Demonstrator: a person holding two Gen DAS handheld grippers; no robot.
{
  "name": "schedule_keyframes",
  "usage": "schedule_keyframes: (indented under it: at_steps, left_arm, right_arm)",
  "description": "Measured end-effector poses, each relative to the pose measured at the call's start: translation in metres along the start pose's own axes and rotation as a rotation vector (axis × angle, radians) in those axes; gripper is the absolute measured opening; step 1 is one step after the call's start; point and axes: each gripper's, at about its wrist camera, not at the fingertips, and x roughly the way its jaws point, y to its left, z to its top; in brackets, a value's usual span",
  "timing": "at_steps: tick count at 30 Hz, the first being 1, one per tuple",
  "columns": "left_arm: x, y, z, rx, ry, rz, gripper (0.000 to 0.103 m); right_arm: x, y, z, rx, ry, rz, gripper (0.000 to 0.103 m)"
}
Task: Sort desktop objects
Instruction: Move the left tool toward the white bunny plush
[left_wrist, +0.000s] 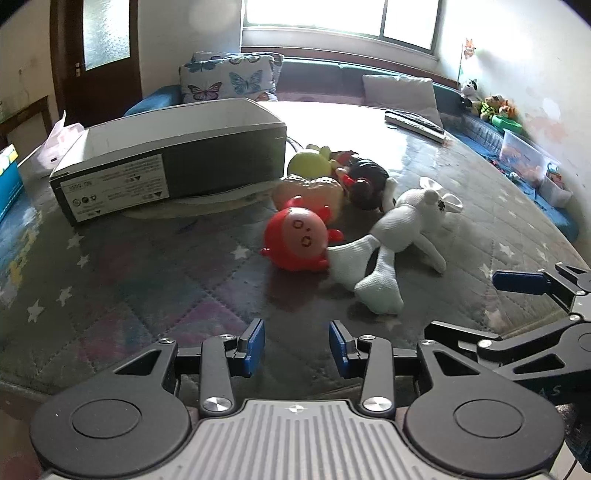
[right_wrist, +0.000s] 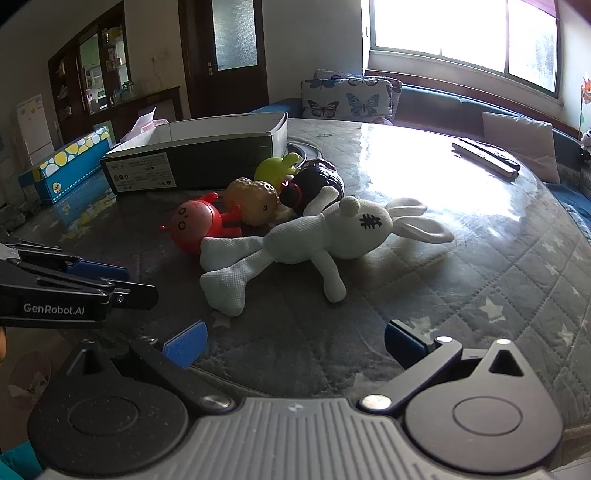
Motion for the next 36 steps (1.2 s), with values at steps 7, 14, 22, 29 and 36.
schedule_keyframes:
  at_steps: [7, 14, 22, 29, 36]
  left_arm:
    - [0.007, -0.010, 0.002, 0.015, 0.047, 0.016, 0.041]
    - [0.001, -0.009, -0.001, 0.024, 0.026, -0.004, 0.041]
    - [0.001, -0.011, -0.001, 0.029, 0.034, -0.019, 0.041]
    - [0.002, -0.013, 0.000, 0.034, 0.037, -0.032, 0.040]
    - [0.004, -0.013, 0.001, 0.034, 0.042, -0.030, 0.040]
  right_arm:
    - [0.002, 0.000, -0.001, -0.005, 0.011, 0.010, 0.103]
    - [0.002, 0.001, -0.002, -0.013, 0.016, 0.001, 0.103]
    - [0.003, 0.004, -0.001, -0.022, 0.022, 0.005, 0.103]
    - [0.004, 0.004, 0.000, -0.023, 0.023, 0.011, 0.103]
    - [0.008, 0.004, 0.001, -0.025, 0.030, 0.020, 0.103]
